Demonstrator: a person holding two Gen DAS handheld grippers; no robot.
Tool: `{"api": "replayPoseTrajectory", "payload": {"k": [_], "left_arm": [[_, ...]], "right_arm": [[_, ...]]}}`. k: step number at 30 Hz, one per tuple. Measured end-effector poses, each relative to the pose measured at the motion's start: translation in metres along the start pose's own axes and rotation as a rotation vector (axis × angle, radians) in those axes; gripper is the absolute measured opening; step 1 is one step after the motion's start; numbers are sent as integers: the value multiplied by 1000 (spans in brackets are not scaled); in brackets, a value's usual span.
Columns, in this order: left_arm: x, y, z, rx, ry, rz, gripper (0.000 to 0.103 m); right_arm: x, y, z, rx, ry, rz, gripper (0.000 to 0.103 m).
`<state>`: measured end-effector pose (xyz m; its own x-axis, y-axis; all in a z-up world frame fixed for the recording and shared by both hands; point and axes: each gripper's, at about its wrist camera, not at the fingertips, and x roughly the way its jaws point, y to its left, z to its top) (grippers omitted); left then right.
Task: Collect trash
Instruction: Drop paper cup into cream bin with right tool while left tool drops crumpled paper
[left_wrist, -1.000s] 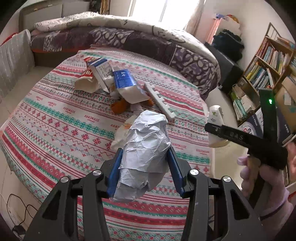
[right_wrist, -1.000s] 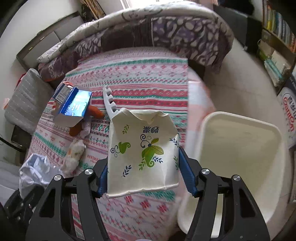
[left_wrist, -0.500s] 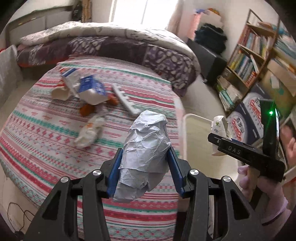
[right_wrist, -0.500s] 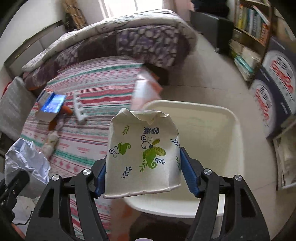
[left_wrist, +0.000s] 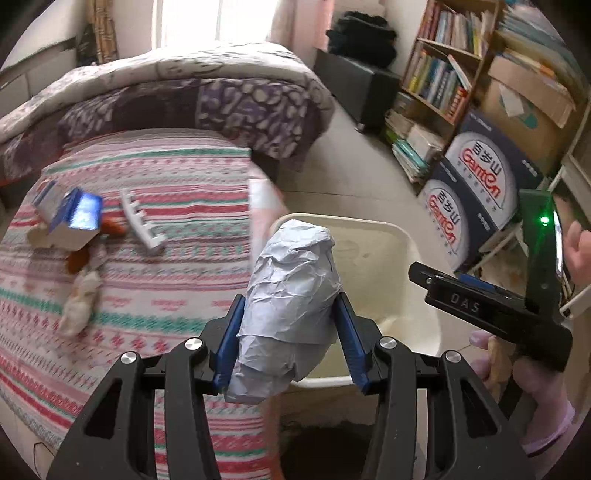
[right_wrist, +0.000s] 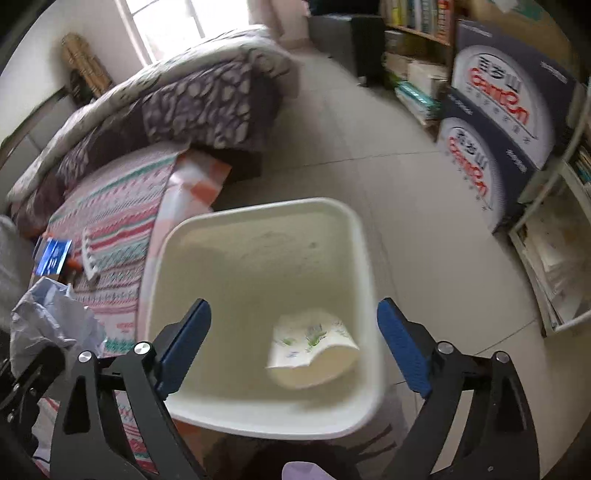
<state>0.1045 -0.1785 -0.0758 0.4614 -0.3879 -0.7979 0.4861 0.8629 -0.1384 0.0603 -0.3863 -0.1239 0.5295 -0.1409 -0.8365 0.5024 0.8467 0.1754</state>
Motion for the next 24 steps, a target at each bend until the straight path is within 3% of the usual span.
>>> {"api": "replayPoseTrajectory", "payload": {"k": [12, 17, 24], "left_arm": [[25, -58, 22, 72, 23, -42, 50], [33, -73, 30, 72, 20, -44, 64], [33, -72, 29, 55, 12, -37, 75]], "right_arm": [[-11, -54, 5, 111, -44, -52, 90], [-15, -69, 2, 144, -53, -73, 91], [-17, -75, -1, 144, -63, -86, 92]]}}
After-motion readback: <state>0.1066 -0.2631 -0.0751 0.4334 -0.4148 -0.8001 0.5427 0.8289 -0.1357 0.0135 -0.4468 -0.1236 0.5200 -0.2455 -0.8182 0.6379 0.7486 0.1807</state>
